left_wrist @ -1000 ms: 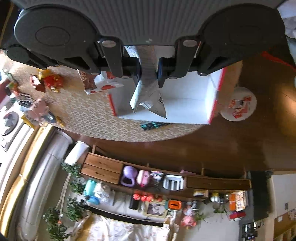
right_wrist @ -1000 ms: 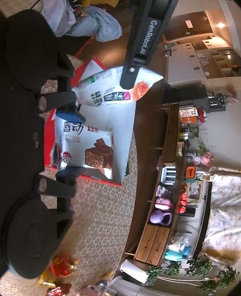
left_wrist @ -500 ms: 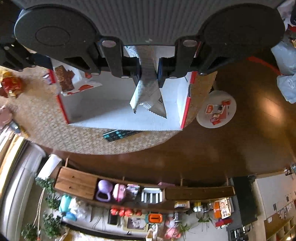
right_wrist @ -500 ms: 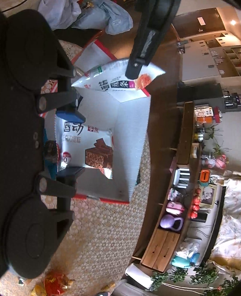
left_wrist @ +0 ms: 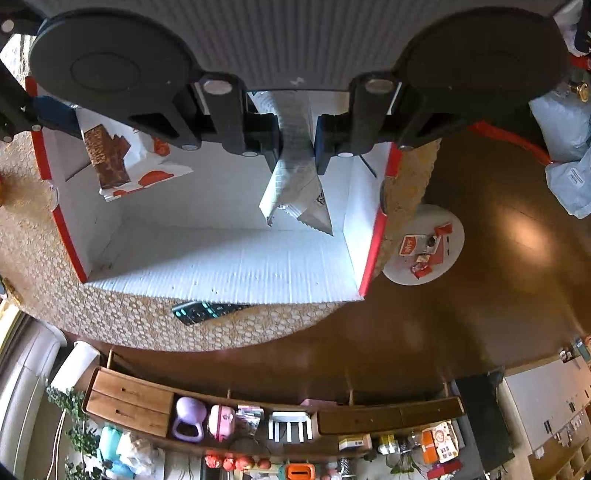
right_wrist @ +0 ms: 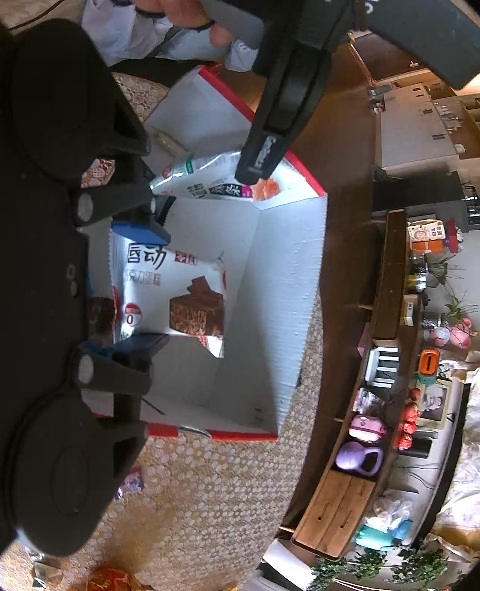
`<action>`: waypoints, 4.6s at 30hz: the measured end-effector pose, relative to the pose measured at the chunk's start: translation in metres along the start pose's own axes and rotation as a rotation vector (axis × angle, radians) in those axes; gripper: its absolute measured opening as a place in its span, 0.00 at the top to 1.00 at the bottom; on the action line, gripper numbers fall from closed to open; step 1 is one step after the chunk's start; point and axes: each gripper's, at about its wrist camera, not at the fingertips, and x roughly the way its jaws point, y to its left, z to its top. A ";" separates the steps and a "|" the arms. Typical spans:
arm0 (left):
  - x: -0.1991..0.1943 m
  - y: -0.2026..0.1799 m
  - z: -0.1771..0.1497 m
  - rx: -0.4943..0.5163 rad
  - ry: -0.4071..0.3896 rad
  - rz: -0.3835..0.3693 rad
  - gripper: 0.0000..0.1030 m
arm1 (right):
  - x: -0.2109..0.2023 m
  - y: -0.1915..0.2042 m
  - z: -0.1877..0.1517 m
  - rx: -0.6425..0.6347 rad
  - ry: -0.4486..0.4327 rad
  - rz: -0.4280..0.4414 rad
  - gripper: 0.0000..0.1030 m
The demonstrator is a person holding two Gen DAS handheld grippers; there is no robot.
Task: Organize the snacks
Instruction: 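Open both tools to drop the packets into the box, then lift both tools out of the box and move them toward the remaining snacks, then grasp the small clear wrapped snack with the left tool while the right tool grasps the green-and-white packet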
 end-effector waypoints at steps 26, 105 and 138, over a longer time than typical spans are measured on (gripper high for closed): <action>-0.033 -0.013 -0.008 -0.010 -0.066 -0.110 0.31 | -0.043 -0.009 -0.007 0.023 -0.057 0.019 0.17; 0.015 -0.352 -0.104 0.525 -0.046 -0.521 0.41 | -0.062 -0.318 -0.148 0.221 0.026 -0.087 0.35; 0.007 -0.370 -0.111 0.545 -0.117 -0.508 0.85 | -0.074 -0.315 -0.176 0.442 -0.016 -0.154 0.66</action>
